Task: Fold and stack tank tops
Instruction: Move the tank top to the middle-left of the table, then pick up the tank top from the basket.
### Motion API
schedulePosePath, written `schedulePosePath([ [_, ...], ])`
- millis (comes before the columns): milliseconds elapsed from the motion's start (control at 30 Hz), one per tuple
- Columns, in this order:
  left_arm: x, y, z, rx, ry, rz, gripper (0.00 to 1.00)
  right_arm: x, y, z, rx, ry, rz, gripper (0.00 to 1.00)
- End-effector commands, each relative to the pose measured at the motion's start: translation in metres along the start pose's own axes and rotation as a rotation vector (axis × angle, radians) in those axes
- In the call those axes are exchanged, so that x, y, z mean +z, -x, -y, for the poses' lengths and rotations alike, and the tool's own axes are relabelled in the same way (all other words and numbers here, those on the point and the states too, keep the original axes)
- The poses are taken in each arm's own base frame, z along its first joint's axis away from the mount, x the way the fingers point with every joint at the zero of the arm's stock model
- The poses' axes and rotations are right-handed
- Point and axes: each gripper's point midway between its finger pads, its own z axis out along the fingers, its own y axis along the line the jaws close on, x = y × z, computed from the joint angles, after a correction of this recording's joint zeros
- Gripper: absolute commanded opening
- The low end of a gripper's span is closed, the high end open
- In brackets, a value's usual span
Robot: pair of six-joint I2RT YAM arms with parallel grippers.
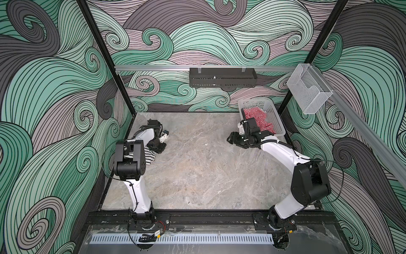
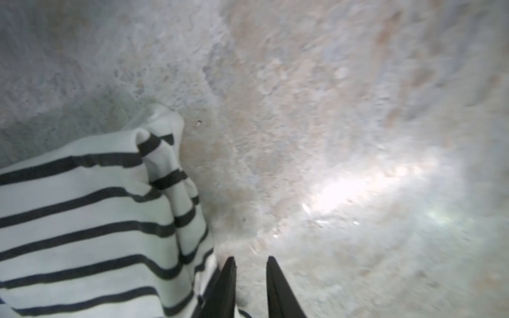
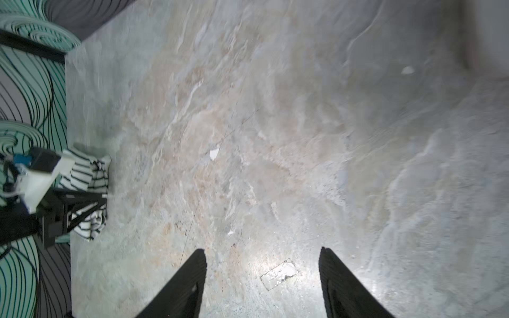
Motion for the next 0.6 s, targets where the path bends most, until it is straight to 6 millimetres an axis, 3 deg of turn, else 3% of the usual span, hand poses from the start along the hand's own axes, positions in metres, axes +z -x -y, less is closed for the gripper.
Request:
schedulePosePath([
  [0,-0.045,0.021,0.039,0.027,-0.11,0.132,0.26,-0.013,0.029,0.038,0.048,-0.124,0.083,0.69],
  [167,-0.059,0.032,0.079,0.102,-0.139,0.176,0.26,-0.025,0.073,0.108,0.057,-0.431,0.2,0.7],
  [267,-0.059,0.033,0.097,0.137,-0.148,0.175,0.26,-0.031,0.097,0.143,0.009,-0.641,0.273,0.8],
  [467,-0.05,0.025,0.112,0.158,-0.166,0.169,0.26,-0.009,0.129,0.177,0.077,-0.627,0.269,0.81],
  [567,-0.045,0.02,0.115,0.157,-0.171,0.156,0.26,0.012,0.137,0.195,0.112,-0.604,0.219,0.82],
])
